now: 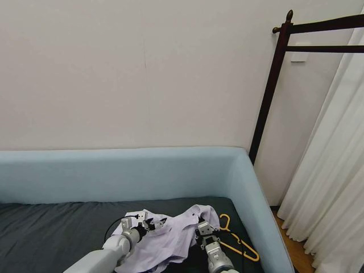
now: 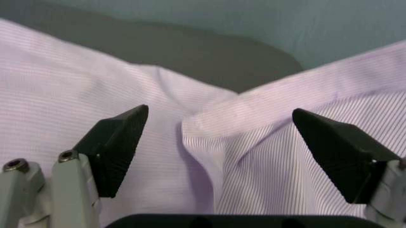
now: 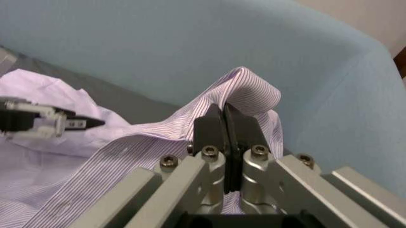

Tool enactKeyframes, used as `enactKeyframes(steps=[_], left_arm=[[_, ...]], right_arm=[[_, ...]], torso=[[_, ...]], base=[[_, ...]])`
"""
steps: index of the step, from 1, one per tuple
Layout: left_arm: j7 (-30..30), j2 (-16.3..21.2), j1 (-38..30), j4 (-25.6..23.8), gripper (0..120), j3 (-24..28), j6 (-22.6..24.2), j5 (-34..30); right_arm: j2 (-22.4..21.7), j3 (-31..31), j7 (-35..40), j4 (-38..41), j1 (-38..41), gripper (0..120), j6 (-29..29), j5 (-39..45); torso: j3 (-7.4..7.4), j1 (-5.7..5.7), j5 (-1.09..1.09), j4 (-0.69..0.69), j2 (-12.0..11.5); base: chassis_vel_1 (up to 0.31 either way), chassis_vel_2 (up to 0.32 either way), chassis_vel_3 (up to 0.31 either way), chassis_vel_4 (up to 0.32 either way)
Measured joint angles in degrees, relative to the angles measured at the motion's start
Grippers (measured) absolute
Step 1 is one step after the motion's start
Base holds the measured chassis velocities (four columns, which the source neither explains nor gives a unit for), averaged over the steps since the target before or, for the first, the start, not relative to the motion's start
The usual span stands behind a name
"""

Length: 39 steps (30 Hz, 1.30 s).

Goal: Pick up the clothes from the sofa and hang them on the clothes hanger.

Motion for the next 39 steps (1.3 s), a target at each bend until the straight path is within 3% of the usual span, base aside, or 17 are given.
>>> enactKeyframes(steps=[9,14,20,24,32,39], left_arm=[[-1.49,-1.37,1.46,1.85,84,-1.35,-0.88,2.33],[-1.69,-3.38,0.75,4.16,67,-2.43,-1.02,2.93],[-2.42,-3.17,0.99,3.90,49,-2.20,-0.61,2.92],[-4.82,-3.03,1.86,3.40,29,-1.70,-0.24,2.99],[-6.19,-4.31,2.02,4.75,1,-2.38,0.32,4.93],[-6.28,-4.58,1.51,4.73,0,-2.98,-1.18,6.07]], right_arm=[[-0.23,0.00,0.77,0.19,0.79,0,-0.41,1.35],[-0.10,0.01,1.77,0.42,0.62,0,-0.66,2.11],[-0.09,0.11,2.75,0.78,0.65,0,-1.02,2.94],[-0.49,0.46,3.07,1.24,1.22,0,-1.70,3.54],[-0.91,0.85,3.12,1.30,1.65,0,-1.38,3.80],[-0.43,1.51,2.97,0.75,1.23,0,-0.79,3.71]], torso=[[0.00,0.00,0.01,0.02,0.00],[0.00,0.00,0.01,0.00,0.00],[0.00,0.00,0.01,0.01,0.00],[0.00,-0.01,0.01,0.02,0.00],[0.00,0.00,0.00,0.02,0.00],[0.00,0.00,0.00,0.02,0.00]], base=[[0.000,0.000,0.000,0.000],[0.000,0.000,0.000,0.000],[0.000,0.000,0.000,0.000],[0.000,0.000,0.000,0.000],[0.000,0.000,0.000,0.000],[0.000,0.000,0.000,0.000]])
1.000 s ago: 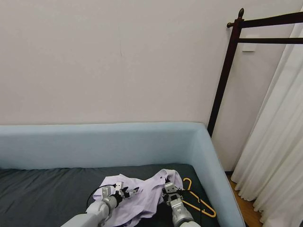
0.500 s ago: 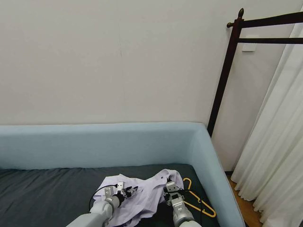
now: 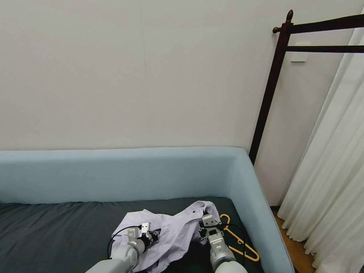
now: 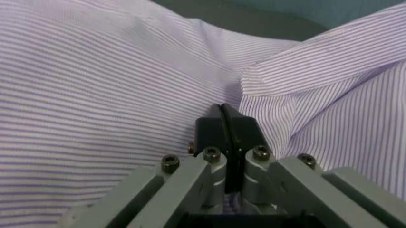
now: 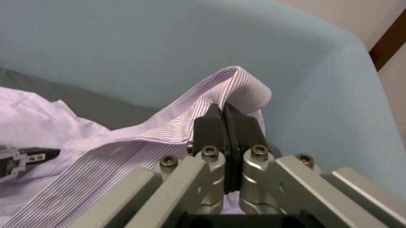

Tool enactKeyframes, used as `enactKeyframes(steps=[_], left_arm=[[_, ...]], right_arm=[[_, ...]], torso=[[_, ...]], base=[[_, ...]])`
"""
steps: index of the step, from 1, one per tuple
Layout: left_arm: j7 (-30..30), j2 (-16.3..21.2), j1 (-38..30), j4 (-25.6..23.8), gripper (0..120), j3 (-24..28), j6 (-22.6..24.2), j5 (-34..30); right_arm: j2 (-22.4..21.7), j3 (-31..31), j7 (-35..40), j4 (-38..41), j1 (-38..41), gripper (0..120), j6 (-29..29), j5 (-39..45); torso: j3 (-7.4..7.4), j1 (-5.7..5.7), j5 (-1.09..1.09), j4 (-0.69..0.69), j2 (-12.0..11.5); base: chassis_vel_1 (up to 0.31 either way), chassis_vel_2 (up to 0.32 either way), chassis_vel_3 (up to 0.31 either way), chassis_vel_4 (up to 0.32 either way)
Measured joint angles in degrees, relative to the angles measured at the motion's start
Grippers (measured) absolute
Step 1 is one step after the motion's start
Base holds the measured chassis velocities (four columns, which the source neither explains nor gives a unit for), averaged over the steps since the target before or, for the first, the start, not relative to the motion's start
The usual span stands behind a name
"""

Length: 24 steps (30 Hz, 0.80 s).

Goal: Pick up the clothes from the sofa and hang them on the clothes hanger.

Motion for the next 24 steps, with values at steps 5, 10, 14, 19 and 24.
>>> enactKeyframes(steps=[5,10,14,19,24], left_arm=[[-0.45,0.46,-0.05,-2.30,0,-1.61,-1.39,1.19],[-2.44,2.40,0.00,-7.43,0,-4.17,-1.87,0.24],[-3.16,4.35,0.19,-10.26,0,-4.51,-0.82,-1.38],[-5.12,6.54,4.12,-12.28,7,-3.16,2.43,0.30],[-7.64,4.60,5.41,-12.31,23,-4.10,4.79,1.01]], right_arm=[[-0.01,1.02,-0.61,-0.31,-0.66,0,0.78,-0.28],[-0.82,2.52,-1.23,-0.15,-1.15,0,1.59,-0.30],[-1.59,2.75,-1.66,-0.06,-1.59,0,2.07,-0.71],[-1.68,2.62,-1.84,0.26,-3.27,0,2.18,-2.02],[-1.81,2.55,-2.02,0.11,-3.37,0,2.21,-2.33]], torso=[[0.00,0.00,-0.01,-0.01,0.00],[0.00,0.00,0.00,-0.01,0.00],[-0.01,0.00,0.00,-0.03,0.00],[0.00,0.00,0.00,0.02,0.00],[0.00,0.00,-0.01,-0.01,0.00]], base=[[0.000,0.000,0.000,0.000],[0.000,0.000,0.000,0.000],[0.000,0.000,0.000,0.000],[0.000,0.000,0.000,0.000],[0.000,0.000,0.000,0.000]])
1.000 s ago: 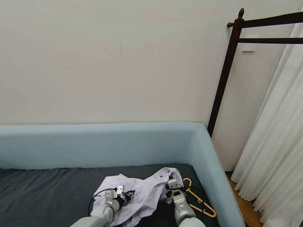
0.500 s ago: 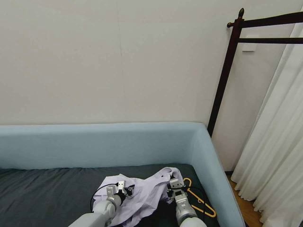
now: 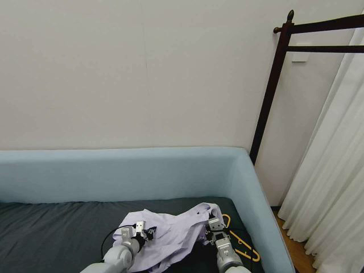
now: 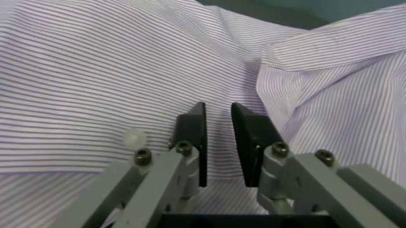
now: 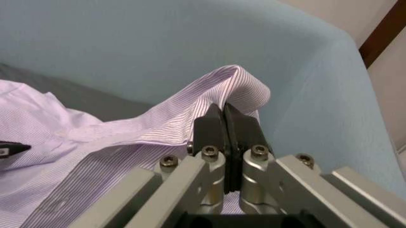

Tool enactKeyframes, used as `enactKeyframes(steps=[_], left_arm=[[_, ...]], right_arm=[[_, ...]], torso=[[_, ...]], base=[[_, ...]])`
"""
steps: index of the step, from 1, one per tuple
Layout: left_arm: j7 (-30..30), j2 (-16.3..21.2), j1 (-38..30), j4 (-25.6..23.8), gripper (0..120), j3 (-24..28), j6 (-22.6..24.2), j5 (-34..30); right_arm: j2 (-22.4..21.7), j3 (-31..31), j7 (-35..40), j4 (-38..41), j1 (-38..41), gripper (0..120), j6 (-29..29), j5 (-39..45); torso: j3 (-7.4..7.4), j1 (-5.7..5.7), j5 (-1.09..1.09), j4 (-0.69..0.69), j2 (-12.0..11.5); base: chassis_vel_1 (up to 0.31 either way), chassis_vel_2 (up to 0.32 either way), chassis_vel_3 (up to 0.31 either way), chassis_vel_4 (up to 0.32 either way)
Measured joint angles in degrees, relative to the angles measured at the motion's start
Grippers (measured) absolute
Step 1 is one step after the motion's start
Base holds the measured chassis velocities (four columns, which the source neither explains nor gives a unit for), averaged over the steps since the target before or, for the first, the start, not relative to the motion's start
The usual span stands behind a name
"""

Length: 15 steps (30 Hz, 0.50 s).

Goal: Pick up the clothes from the sofa and hang them on the clothes hanger.

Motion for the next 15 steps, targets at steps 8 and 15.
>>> enactKeyframes(steps=[8,15], left_arm=[[0.41,-2.10,-0.91,2.22,50,-0.12,0.04,0.21],[2.16,-4.61,-4.03,6.18,80,1.65,-0.86,1.23]], right_arm=[[0.02,-0.12,-0.37,0.26,-0.46,0,0.05,-0.43],[0.31,-0.20,-0.66,-0.04,-0.72,0,0.28,-0.59]], torso=[[0.00,0.00,0.02,0.01,0.00],[0.00,0.00,0.01,0.00,0.00]], base=[[0.000,0.000,0.000,0.000],[0.000,0.000,0.000,0.000]])
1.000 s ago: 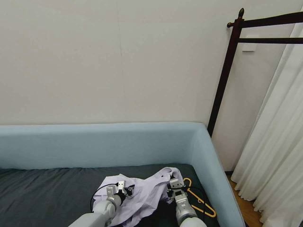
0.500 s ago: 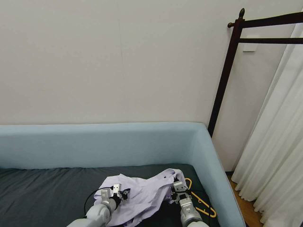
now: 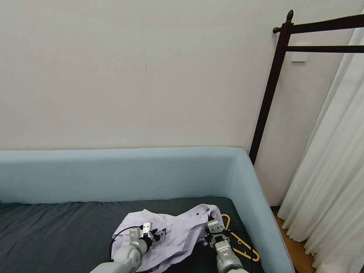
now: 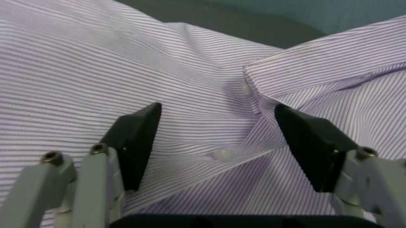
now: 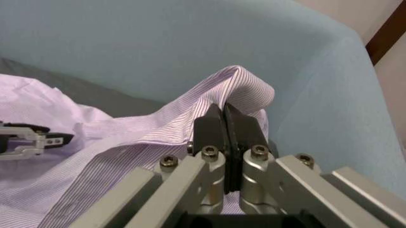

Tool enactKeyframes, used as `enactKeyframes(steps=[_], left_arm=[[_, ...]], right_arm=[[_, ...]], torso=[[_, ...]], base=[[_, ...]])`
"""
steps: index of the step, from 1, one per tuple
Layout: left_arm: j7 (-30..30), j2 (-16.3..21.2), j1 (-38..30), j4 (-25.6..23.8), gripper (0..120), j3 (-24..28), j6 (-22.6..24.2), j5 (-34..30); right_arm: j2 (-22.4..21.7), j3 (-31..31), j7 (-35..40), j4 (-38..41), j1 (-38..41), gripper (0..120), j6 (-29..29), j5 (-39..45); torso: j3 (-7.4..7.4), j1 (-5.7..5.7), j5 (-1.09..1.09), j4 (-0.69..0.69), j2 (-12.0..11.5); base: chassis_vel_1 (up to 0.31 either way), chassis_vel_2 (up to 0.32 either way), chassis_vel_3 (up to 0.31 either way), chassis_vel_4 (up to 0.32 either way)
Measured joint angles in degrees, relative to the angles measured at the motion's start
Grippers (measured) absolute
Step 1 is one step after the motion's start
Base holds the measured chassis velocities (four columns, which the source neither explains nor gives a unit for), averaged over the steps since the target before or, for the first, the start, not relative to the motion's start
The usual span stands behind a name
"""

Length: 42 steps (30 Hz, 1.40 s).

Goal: Pick up the clothes from the sofa and hang them on the clothes hanger.

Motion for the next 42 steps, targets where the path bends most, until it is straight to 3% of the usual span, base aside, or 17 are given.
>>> enactKeyframes(steps=[7,14,20,26,33,36,42], left_arm=[[1.02,-3.33,-2.54,5.57,99,0.93,-0.38,1.51],[1.37,-4.80,-3.47,6.86,93,1.91,-0.78,2.84],[0.37,-2.96,-2.75,1.97,87,1.16,-0.60,2.30],[-0.85,1.08,-2.28,-3.04,97,2.28,0.59,-0.34],[-2.46,3.74,-2.78,-7.85,99,3.72,2.32,-2.72],[-2.69,2.56,-3.88,-6.74,99,4.71,2.64,-2.89],[-2.87,-2.64,-7.30,0.75,99,7.69,3.10,-1.63]], right_arm=[[-0.12,-0.30,0.48,0.56,0.65,0,-0.26,0.96],[-0.45,-0.10,1.12,1.26,0.72,0,-0.73,1.84],[-0.47,0.17,1.34,1.42,0.50,0,-0.99,2.09],[-0.63,0.34,1.41,1.07,0.50,0,-1.07,2.11],[-0.12,0.07,1.80,0.27,1.03,0,-1.32,2.24],[0.29,-0.20,2.01,0.11,1.24,0,-1.40,2.38],[0.44,-0.32,2.88,0.51,1.52,0,-2.00,3.42]], torso=[[0.01,0.01,0.00,0.00,0.00],[0.01,0.01,0.00,0.00,0.00],[0.00,0.00,-0.01,-0.02,0.00],[0.01,0.00,0.00,0.03,0.00],[0.00,0.00,0.00,0.02,0.00],[0.00,0.00,0.00,0.02,0.00],[0.01,0.01,-0.01,-0.03,0.00]], base=[[0.000,0.000,0.000,0.000],[0.000,0.000,0.000,0.000],[0.000,0.000,0.000,0.000],[0.000,0.000,0.000,0.000],[0.000,0.000,0.000,0.000],[0.000,0.000,0.000,0.000],[0.000,0.000,0.000,0.000]])
